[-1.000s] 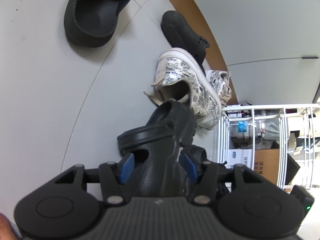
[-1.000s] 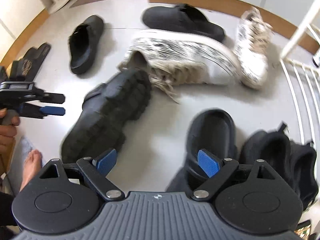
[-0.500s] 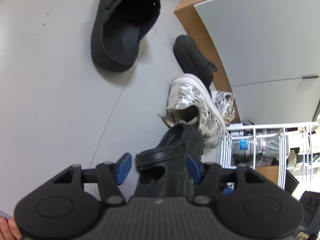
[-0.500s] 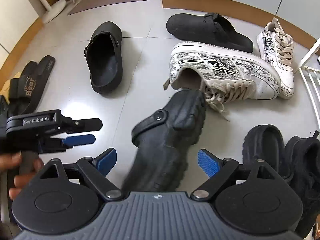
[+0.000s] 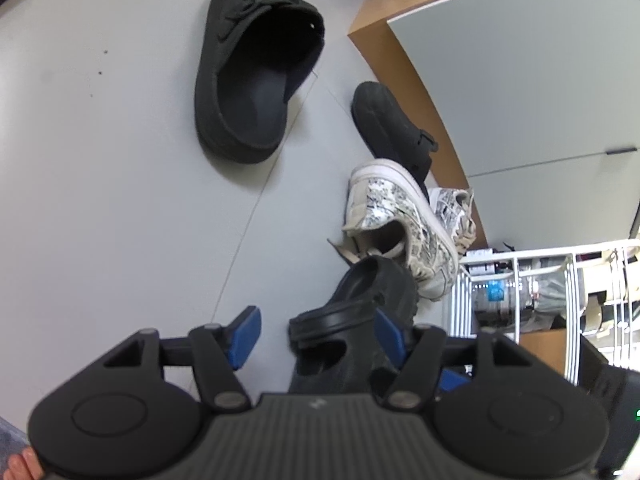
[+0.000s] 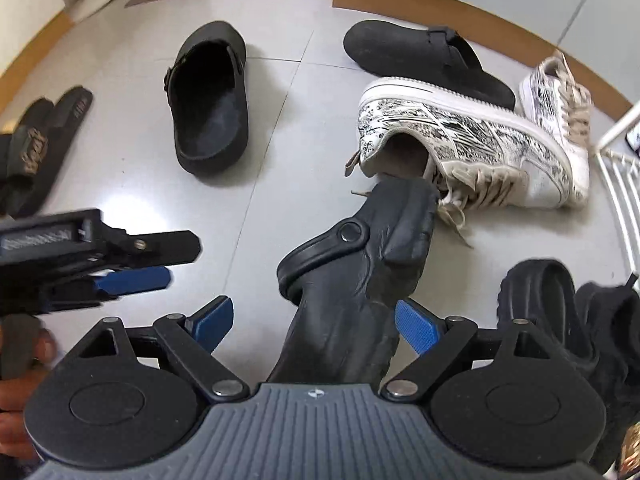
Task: Organize scattered shoes
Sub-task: 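Grasp the black clog's heel with the right tool while the left tool releases it, then lower the black clog upright beside the first clog with the right tool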
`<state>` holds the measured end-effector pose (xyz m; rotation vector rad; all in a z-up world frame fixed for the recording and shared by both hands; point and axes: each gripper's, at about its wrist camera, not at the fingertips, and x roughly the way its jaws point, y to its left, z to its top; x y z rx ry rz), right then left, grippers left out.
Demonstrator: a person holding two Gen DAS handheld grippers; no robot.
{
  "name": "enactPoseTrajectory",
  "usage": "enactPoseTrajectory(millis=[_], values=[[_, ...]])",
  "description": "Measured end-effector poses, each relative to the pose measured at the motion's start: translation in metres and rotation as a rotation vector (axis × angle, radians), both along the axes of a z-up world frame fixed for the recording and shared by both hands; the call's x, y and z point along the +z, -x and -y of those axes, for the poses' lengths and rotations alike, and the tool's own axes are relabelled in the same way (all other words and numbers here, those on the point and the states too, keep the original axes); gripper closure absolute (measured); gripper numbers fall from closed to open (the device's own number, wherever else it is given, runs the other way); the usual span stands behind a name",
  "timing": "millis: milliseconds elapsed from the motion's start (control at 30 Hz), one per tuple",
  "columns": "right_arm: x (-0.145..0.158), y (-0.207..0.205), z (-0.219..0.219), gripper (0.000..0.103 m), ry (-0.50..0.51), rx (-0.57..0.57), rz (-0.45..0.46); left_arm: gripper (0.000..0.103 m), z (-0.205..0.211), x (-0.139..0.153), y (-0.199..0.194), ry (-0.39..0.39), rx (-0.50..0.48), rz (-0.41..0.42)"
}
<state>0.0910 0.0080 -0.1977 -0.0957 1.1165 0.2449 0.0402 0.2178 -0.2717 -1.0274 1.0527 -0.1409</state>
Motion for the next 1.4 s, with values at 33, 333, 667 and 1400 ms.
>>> enactPoseTrajectory(millis=[33, 333, 667, 1400], values=[[-0.005, -0.002, -0.003, 0.011, 0.009, -0.005, -0.003, 0.038, -0.002, 0.0, 0.0, -0.006, 0.002, -0.003], [-0.034, -0.012, -0.02, 0.021, 0.117, 0.018, -0.002, 0.038, -0.003, -0.007, 0.001, -0.013, 0.006, -0.031], [-0.044, -0.011, -0.003, 0.032, 0.164, -0.01, -0.001, 0.037, 0.004, -0.012, 0.0, -0.01, -0.019, -0.046], [-0.032, 0.003, 0.07, 0.032, 0.043, -0.097, -0.04, 0.037, 0.019, -0.012, -0.003, -0.022, -0.071, -0.056]])
